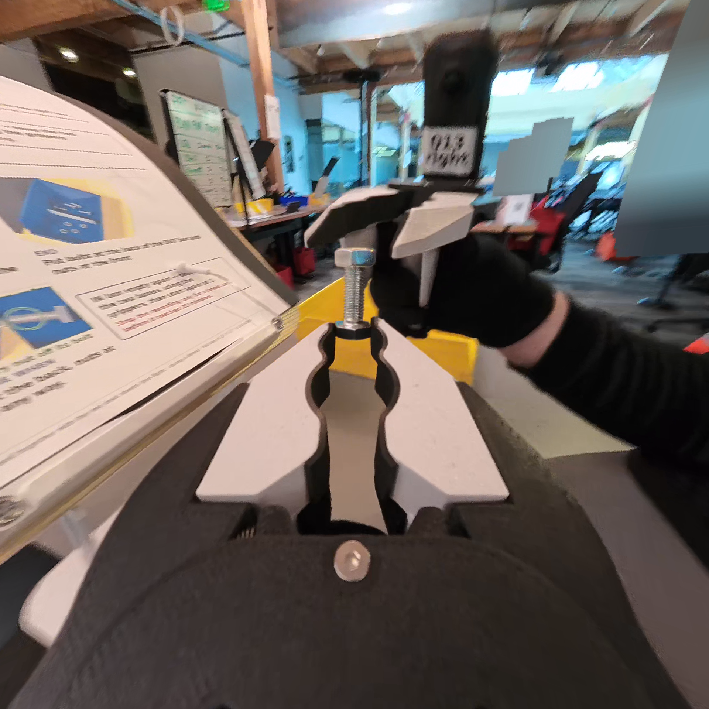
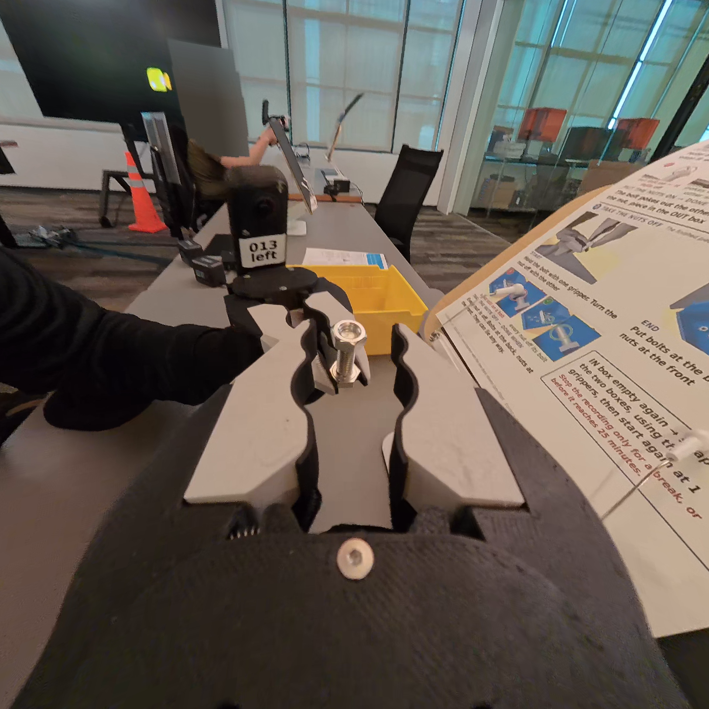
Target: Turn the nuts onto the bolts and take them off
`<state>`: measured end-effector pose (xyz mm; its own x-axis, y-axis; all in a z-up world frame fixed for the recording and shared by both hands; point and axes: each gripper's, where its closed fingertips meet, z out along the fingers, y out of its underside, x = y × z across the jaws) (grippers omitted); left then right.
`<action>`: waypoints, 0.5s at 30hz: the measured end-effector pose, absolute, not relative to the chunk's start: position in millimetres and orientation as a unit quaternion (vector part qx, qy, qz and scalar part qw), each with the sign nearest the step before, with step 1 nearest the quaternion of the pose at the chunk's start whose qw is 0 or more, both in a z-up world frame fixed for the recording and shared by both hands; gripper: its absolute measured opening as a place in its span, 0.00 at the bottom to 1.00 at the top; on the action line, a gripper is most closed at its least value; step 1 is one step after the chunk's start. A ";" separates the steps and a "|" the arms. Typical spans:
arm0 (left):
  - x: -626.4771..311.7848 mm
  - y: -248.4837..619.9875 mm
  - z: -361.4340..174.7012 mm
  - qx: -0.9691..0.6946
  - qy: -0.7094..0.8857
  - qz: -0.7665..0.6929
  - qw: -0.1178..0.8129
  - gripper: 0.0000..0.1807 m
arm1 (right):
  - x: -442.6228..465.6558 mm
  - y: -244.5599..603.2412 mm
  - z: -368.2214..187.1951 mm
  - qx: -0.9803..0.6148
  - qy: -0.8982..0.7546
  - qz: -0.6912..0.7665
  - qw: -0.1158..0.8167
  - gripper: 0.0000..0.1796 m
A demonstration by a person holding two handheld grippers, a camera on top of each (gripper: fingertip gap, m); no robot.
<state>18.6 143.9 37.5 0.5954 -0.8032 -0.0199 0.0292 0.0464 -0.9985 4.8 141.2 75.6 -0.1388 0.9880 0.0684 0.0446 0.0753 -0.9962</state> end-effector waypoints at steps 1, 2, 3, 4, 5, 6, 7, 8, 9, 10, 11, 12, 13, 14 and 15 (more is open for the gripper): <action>17.6 146.0 34.9 -0.618 0.320 -0.301 0.652 0.09 | 3.9 141.6 73.1 -0.463 -0.568 0.493 0.469 0.21; 16.5 147.6 33.2 -0.622 0.322 -0.286 0.654 0.09 | 3.4 141.5 71.5 -0.466 -0.572 0.487 0.468 0.20; 15.4 149.1 32.2 -0.624 0.323 -0.273 0.657 0.09 | 3.2 141.8 70.4 -0.470 -0.574 0.481 0.467 0.20; 14.1 150.7 31.0 -0.627 0.325 -0.260 0.659 0.09 | 3.2 142.8 69.2 -0.476 -0.575 0.475 0.466 0.20; 13.0 152.1 29.2 -0.630 0.328 -0.245 0.660 0.09 | 3.2 144.1 67.8 -0.482 -0.577 0.468 0.466 0.20; 12.0 153.4 27.6 -0.633 0.331 -0.230 0.661 0.09 | 3.3 145.8 66.0 -0.489 -0.577 0.460 0.464 0.20; 11.3 154.6 26.5 -0.635 0.334 -0.217 0.662 0.09 | 3.4 148.2 63.8 -0.498 -0.577 0.452 0.463 0.20; 11.1 155.3 25.4 -0.636 0.337 -0.206 0.663 0.09 | 3.5 150.3 61.9 -0.506 -0.577 0.446 0.461 0.20; 11.0 156.3 24.0 -0.638 0.339 -0.195 0.664 0.09 | 3.3 150.4 60.5 -0.510 -0.578 0.443 0.458 0.19; 10.7 157.3 22.5 -0.640 0.341 -0.183 0.664 0.09 | 3.0 149.4 59.7 -0.512 -0.579 0.443 0.454 0.19; 10.2 158.6 21.0 -0.641 0.343 -0.170 0.665 0.09 | 2.6 148.8 58.7 -0.516 -0.579 0.444 0.450 0.19; 9.7 159.7 19.3 -0.643 0.346 -0.157 0.665 0.09 | 2.1 148.8 57.5 -0.521 -0.578 0.443 0.445 0.19; 9.5 160.8 17.8 -0.645 0.348 -0.147 0.665 0.09 | 1.8 149.1 55.8 -0.527 -0.578 0.440 0.441 0.18; 8.8 161.8 16.6 -0.646 0.349 -0.137 0.665 0.09 | 1.6 150.2 53.4 -0.534 -0.579 0.434 0.438 0.18; 8.6 162.4 15.9 -0.647 0.350 -0.130 0.665 0.09 | 1.5 151.5 50.9 -0.540 -0.580 0.428 0.435 0.18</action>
